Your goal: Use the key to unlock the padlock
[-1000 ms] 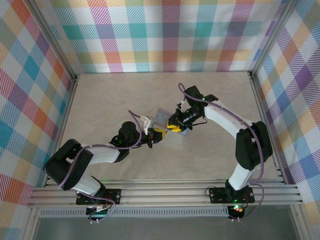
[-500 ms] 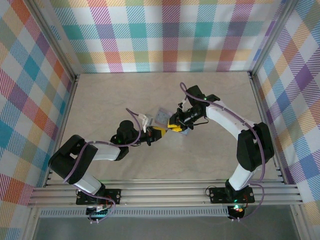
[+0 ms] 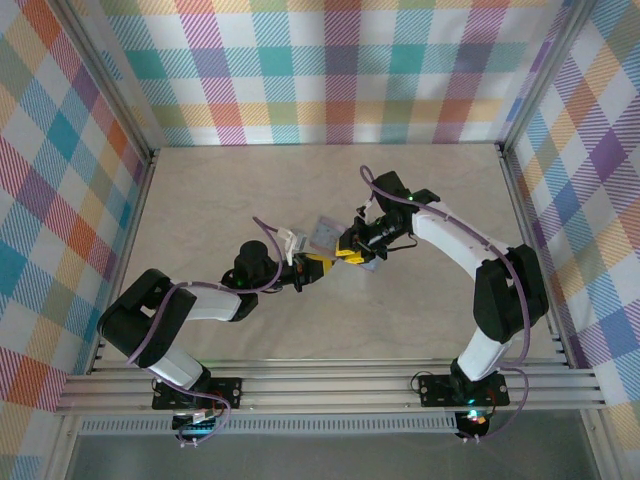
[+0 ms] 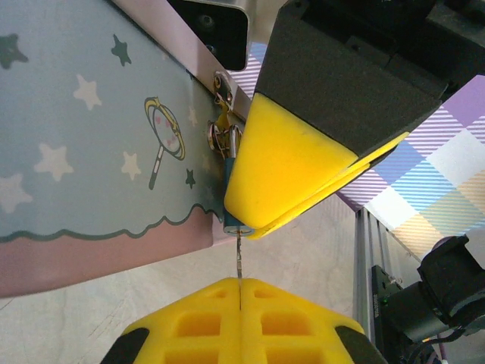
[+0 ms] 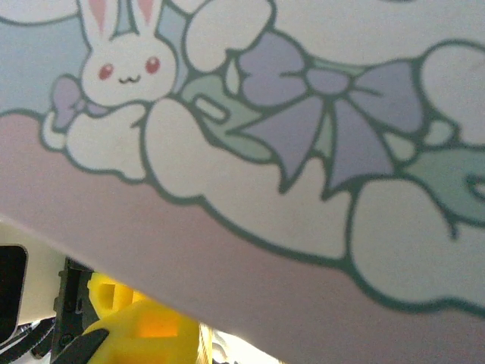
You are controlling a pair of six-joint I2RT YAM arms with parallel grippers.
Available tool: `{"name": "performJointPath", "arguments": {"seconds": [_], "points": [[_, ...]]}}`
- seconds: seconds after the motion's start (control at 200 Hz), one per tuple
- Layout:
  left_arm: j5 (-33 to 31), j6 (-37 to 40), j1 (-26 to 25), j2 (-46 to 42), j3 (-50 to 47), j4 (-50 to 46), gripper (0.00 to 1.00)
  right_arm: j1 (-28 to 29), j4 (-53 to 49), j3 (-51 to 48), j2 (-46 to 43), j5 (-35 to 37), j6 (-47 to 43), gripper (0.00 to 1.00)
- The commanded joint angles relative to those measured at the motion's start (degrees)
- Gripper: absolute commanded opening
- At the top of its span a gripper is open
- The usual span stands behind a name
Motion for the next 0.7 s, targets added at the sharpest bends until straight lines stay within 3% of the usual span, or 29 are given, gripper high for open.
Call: {"name": "performJointPath", "arguments": {"seconds": [0.0, 0.695], "points": [[-0.3, 1.1, -0.8, 0.2, -0.1, 1.9, 0.00, -0.4, 1.3, 0.2, -2.9, -1.9, -0.5, 0.00], [-2.0, 1.4, -2.4, 0.0, -1.3, 2.1, 0.00, -0.7, 1.5, -0.7, -3.5, -1.4, -0.8, 0.00]]}}
